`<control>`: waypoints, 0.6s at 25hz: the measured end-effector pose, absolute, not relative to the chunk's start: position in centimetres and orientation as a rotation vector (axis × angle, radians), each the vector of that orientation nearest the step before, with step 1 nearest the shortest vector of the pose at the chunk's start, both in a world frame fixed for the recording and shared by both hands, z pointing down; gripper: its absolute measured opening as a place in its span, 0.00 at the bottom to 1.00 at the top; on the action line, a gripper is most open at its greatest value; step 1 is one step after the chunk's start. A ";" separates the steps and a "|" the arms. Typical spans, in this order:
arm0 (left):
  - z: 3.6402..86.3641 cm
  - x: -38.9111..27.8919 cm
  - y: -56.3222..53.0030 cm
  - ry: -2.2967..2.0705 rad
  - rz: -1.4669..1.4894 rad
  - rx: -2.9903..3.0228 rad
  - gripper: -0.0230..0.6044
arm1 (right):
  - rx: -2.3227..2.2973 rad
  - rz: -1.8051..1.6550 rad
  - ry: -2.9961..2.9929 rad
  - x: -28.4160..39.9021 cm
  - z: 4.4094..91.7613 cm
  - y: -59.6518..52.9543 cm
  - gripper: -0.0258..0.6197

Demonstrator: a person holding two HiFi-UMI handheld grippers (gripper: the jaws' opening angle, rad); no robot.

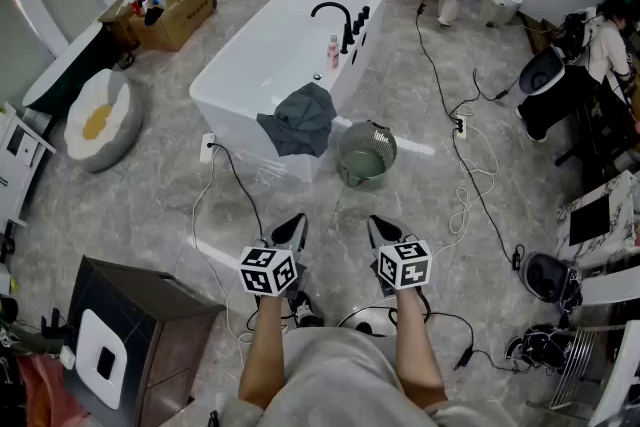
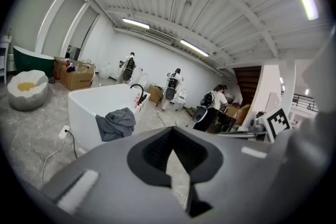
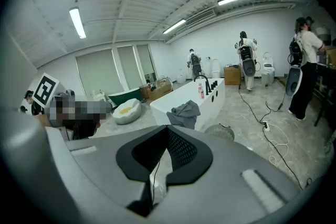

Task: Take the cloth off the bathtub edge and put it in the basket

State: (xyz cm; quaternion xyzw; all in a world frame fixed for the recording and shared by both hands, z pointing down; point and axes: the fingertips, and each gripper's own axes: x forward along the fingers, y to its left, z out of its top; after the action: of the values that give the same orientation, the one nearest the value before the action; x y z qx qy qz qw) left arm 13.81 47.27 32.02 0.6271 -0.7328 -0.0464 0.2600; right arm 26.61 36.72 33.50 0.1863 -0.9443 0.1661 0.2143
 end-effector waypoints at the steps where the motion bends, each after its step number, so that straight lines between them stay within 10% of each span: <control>1: 32.2 13.0 47.4 -1.993 -0.103 1.701 0.12 | 0.526 0.463 -2.622 26.0 33.6 36.7 0.04; 15: 32.3 2.6 50.6 -2.013 -0.075 1.693 0.12 | 0.656 0.469 -2.621 19.7 33.9 37.6 0.04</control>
State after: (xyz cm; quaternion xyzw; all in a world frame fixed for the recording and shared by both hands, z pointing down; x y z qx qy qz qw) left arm 2.58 50.60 32.34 0.6227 -0.7402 -0.0277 0.2522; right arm 19.69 37.62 33.95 0.2344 -0.9367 0.1678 0.1986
